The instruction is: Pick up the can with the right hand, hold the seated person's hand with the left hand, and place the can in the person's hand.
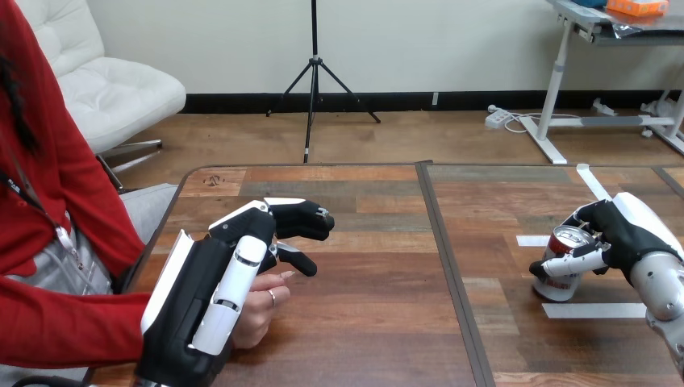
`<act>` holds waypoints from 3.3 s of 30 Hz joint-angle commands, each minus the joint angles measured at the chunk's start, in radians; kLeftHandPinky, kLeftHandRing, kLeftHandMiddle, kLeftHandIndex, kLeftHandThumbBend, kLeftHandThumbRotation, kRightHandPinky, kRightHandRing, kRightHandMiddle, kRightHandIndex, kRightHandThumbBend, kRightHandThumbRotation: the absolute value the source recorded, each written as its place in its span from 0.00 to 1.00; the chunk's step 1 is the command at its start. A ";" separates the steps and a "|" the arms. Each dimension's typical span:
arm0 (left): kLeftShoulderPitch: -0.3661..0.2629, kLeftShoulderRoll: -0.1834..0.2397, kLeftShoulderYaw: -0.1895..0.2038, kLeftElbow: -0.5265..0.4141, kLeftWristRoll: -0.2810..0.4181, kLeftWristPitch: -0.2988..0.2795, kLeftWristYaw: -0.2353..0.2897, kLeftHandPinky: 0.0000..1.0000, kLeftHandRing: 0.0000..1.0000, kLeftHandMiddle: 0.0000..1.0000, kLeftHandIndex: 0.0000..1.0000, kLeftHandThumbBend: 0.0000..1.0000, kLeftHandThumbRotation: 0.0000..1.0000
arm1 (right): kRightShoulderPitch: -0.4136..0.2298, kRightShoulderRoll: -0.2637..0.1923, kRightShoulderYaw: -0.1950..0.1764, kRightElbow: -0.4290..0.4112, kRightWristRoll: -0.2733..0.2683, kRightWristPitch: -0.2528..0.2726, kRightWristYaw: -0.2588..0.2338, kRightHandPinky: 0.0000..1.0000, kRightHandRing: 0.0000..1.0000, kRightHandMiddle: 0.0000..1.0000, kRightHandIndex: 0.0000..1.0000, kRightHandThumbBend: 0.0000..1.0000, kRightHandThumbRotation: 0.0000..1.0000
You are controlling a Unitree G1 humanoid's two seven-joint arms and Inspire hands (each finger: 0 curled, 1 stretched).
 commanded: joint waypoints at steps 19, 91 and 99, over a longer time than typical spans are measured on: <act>-0.059 -0.008 0.026 0.000 0.059 -0.051 0.046 0.48 0.64 0.65 0.60 0.34 0.96 | -0.028 -0.033 0.013 -0.058 -0.009 -0.117 -0.019 0.38 0.41 0.48 0.49 0.76 0.00; -0.145 0.293 0.175 -0.099 0.621 0.151 0.048 0.65 0.80 0.83 0.83 1.00 0.33 | 0.074 -0.095 -0.033 -0.399 0.019 -0.267 0.021 0.44 0.43 0.48 0.49 0.71 0.00; -0.148 0.315 0.159 -0.098 0.670 0.183 0.010 0.65 0.79 0.81 0.81 1.00 0.30 | 0.073 -0.094 -0.037 -0.399 0.024 -0.264 0.026 0.43 0.43 0.48 0.49 0.71 0.00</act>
